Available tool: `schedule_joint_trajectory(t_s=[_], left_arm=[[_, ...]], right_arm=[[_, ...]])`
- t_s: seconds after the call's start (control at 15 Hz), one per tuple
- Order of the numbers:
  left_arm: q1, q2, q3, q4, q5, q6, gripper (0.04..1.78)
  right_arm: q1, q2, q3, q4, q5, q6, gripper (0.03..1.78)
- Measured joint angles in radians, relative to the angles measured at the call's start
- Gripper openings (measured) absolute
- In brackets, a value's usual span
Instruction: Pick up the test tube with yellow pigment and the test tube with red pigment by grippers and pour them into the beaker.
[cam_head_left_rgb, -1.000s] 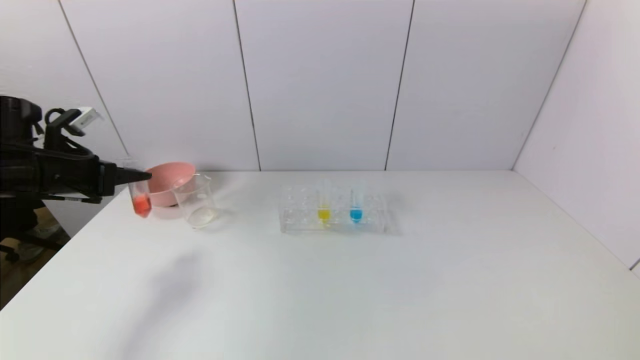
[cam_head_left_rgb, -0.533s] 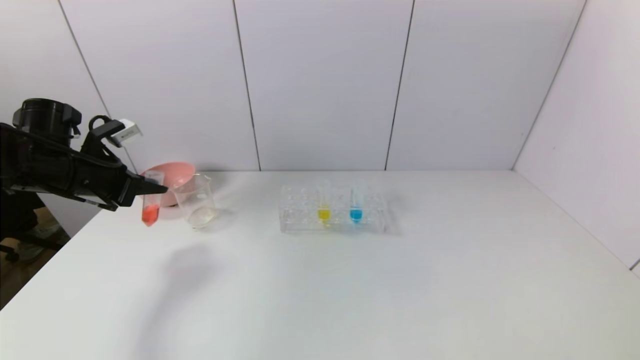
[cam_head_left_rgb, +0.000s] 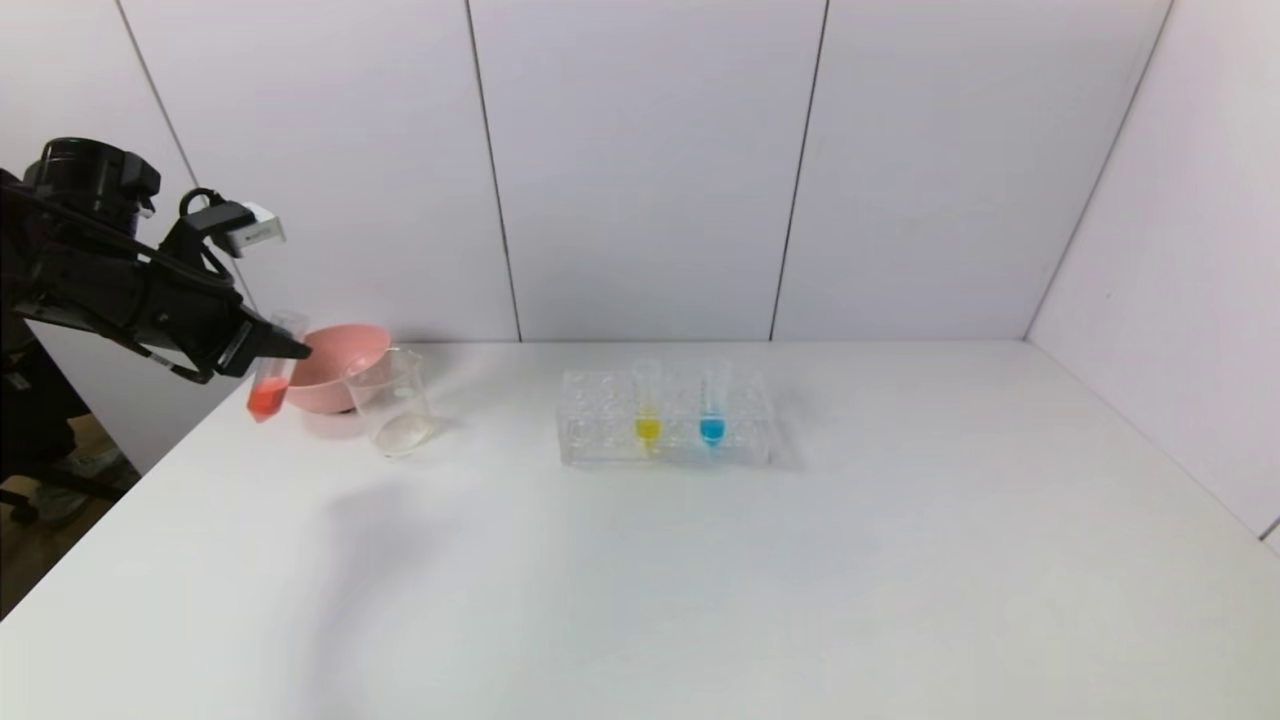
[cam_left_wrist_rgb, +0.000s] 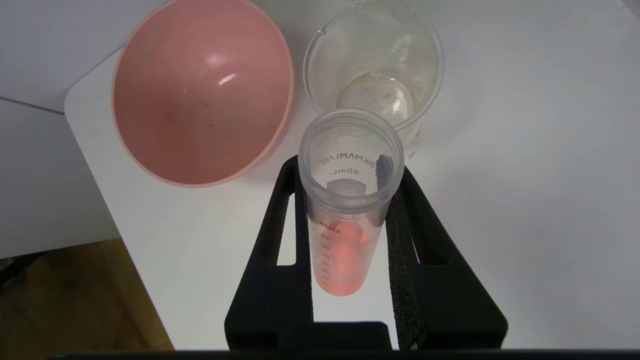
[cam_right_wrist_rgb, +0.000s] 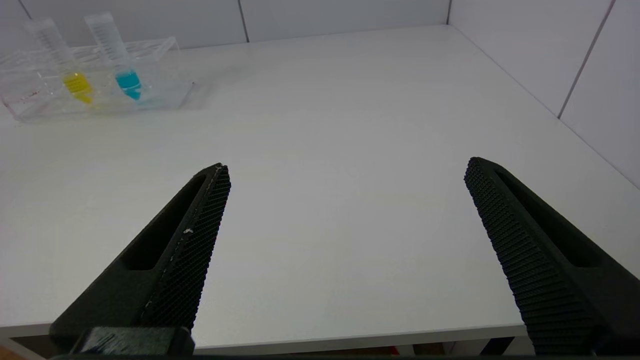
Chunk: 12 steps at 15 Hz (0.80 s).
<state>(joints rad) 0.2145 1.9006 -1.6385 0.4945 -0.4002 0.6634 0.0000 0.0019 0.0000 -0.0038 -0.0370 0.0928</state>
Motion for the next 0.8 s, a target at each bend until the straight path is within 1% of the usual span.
schedule_joint_trajectory(t_s=[0.07, 0.27, 0.4, 0.6, 0.73, 0.8], left_arm=[[-0.003, 0.016, -0.026, 0.017, 0.016, 0.011, 0.44], [-0.024, 0.054, -0.099, 0.086, 0.024, 0.056, 0.44], [-0.047, 0.075, -0.163, 0.144, 0.036, 0.063, 0.44], [-0.072, 0.109, -0.274, 0.252, 0.056, 0.111, 0.44], [-0.09, 0.134, -0.329, 0.325, 0.093, 0.145, 0.44], [-0.097, 0.144, -0.338, 0.332, 0.117, 0.17, 0.44]], right_arm=[[0.0, 0.0, 0.0, 0.0, 0.0, 0.0, 1.71], [0.0, 0.0, 0.0, 0.0, -0.001, 0.0, 1.71], [0.0, 0.0, 0.0, 0.0, 0.0, 0.0, 1.71], [0.0, 0.0, 0.0, 0.0, 0.0, 0.0, 1.71], [0.0, 0.0, 0.0, 0.0, 0.0, 0.0, 1.71], [0.0, 0.0, 0.0, 0.0, 0.0, 0.0, 1.71]])
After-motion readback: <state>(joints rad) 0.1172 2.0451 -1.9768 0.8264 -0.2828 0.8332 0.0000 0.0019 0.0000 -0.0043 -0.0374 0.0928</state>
